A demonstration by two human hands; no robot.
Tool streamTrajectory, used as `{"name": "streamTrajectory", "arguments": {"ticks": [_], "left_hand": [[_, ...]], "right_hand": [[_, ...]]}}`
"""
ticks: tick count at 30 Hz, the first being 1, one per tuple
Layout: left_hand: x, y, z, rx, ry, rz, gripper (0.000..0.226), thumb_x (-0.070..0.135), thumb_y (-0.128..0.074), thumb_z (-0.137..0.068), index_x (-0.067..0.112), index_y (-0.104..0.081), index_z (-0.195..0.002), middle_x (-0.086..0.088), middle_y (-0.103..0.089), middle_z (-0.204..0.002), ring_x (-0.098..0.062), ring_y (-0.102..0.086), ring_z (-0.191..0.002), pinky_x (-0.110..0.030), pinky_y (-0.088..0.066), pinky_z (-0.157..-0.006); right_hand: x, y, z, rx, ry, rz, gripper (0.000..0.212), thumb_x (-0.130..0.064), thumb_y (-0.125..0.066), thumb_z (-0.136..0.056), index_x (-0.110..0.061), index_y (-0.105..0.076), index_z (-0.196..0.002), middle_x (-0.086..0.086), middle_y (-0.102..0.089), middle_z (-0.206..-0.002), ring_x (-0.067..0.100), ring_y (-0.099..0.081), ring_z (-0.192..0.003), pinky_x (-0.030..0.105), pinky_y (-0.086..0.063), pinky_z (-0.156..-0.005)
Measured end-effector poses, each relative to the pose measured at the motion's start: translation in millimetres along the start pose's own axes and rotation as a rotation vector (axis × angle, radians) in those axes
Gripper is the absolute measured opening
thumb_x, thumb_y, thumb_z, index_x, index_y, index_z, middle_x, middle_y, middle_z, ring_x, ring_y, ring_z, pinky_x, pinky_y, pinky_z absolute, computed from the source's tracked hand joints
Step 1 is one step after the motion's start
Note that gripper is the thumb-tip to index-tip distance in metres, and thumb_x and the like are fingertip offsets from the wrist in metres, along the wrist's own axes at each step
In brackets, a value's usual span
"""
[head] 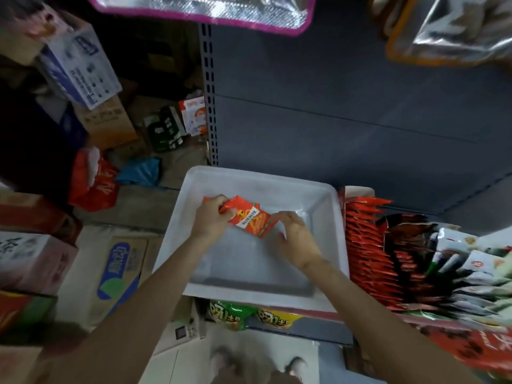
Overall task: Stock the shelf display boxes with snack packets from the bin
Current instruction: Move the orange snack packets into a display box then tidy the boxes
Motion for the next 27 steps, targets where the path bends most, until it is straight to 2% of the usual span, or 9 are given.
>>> {"name": "streamTrajectory", "arguments": {"ticks": [3, 6, 8, 11, 14, 17, 22, 25, 27], "left_hand": [[43, 3, 5, 0.116, -0.111, 0.086, 0.013, 0.014, -0.06, -0.091, 0.004, -0.059, -0.1, -0.005, -0.063, -0.092, -0.019, -0.066, -0.081, -0.014, -0.049, -0.06], [81, -8, 6, 0.187, -0.237, 0.098, 0.015, 0.016, -0.061, -0.09, 0.004, -0.062, -0.1, -0.01, -0.068, -0.092, -0.026, -0.064, -0.084, -0.029, -0.047, -0.071], [105, -21, 6, 0.173, -0.285, 0.153, 0.015, 0.017, -0.063, -0.089, 0.003, -0.063, -0.094, -0.013, -0.069, -0.089, -0.03, -0.065, -0.085, -0.033, -0.05, -0.075], [143, -43, 9, 0.171, -0.379, 0.159, 0.018, 0.017, -0.063, -0.089, 0.0, -0.063, -0.094, -0.015, -0.068, -0.088, -0.029, -0.063, -0.079, -0.028, -0.047, -0.072], [179, -64, 13, 0.156, -0.48, 0.089, 0.021, 0.019, -0.063, -0.089, -0.001, -0.063, -0.093, -0.017, -0.068, -0.086, -0.034, -0.061, -0.078, -0.032, -0.041, -0.069], [205, -83, 14, 0.112, -0.534, -0.025, 0.022, 0.021, -0.059, -0.092, 0.001, -0.063, -0.101, -0.017, -0.069, -0.092, -0.034, -0.061, -0.085, -0.03, -0.035, -0.07], [233, -119, 19, -0.132, -0.564, -0.27, 0.019, 0.021, -0.054, -0.095, 0.011, -0.063, -0.108, -0.006, -0.063, -0.097, -0.022, -0.056, -0.088, -0.023, -0.034, -0.063], [244, -137, 24, -0.197, -0.596, -0.467, 0.019, 0.025, -0.055, -0.094, 0.018, -0.065, -0.109, -0.003, -0.059, -0.099, -0.022, -0.056, -0.098, -0.025, -0.037, -0.07], [244, -148, 23, -0.237, -0.574, -0.526, 0.023, 0.029, -0.059, -0.092, 0.018, -0.065, -0.111, -0.003, -0.06, -0.101, -0.022, -0.057, -0.099, -0.026, -0.037, -0.072]], "right_hand": [[1, 45, 12, 0.258, 0.065, 0.072, 0.045, 0.0, -0.052, -0.088, -0.009, -0.049, -0.132, 0.008, -0.041, -0.142, 0.022, -0.041, -0.129, 0.023, -0.034, -0.102], [14, 87, 21, 0.543, 0.118, 0.179, 0.045, 0.008, -0.061, -0.072, -0.003, -0.061, -0.116, 0.016, -0.055, -0.125, 0.031, -0.05, -0.118, 0.032, -0.04, -0.099], [33, 108, 26, 0.608, 0.079, 0.26, 0.039, 0.004, -0.06, -0.072, -0.002, -0.062, -0.111, 0.018, -0.058, -0.119, 0.034, -0.049, -0.117, 0.037, -0.037, -0.103], [65, 130, 33, 0.567, -0.103, 0.291, 0.043, -0.015, -0.052, -0.082, -0.001, -0.053, -0.123, 0.019, -0.052, -0.129, 0.038, -0.046, -0.122, 0.044, -0.035, -0.107], [88, 136, 39, 0.443, -0.182, 0.119, 0.062, -0.008, -0.057, -0.084, -0.001, -0.033, -0.14, 0.019, -0.043, -0.136, 0.036, -0.041, -0.125, 0.04, -0.032, -0.105], [96, 143, 45, 0.4, -0.187, -0.033, 0.06, -0.002, -0.053, -0.085, 0.0, -0.029, -0.14, 0.022, -0.047, -0.131, 0.038, -0.045, -0.121, 0.036, -0.035, -0.096], [98, 157, 49, 0.329, -0.201, -0.061, 0.069, -0.001, -0.049, -0.09, 0.005, -0.01, -0.146, 0.028, -0.035, -0.136, 0.038, -0.042, -0.121, 0.025, -0.03, -0.095], [98, 165, 48, 0.321, -0.174, -0.063, 0.066, 0.003, -0.046, -0.09, 0.003, -0.012, -0.146, 0.025, -0.036, -0.134, 0.035, -0.045, -0.117, 0.023, -0.032, -0.093], [100, 166, 46, 0.337, -0.153, -0.051, 0.057, 0.007, -0.043, -0.088, 0.001, -0.025, -0.141, 0.024, -0.043, -0.128, 0.035, -0.048, -0.112, 0.023, -0.033, -0.088]]}}
Point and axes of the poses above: each hand's wrist, its own z-axis away from the middle knuckle, its own y-axis out of the back of the hand, x = y × z, the point moved 4 cm from there along -z, towards the middle knuckle
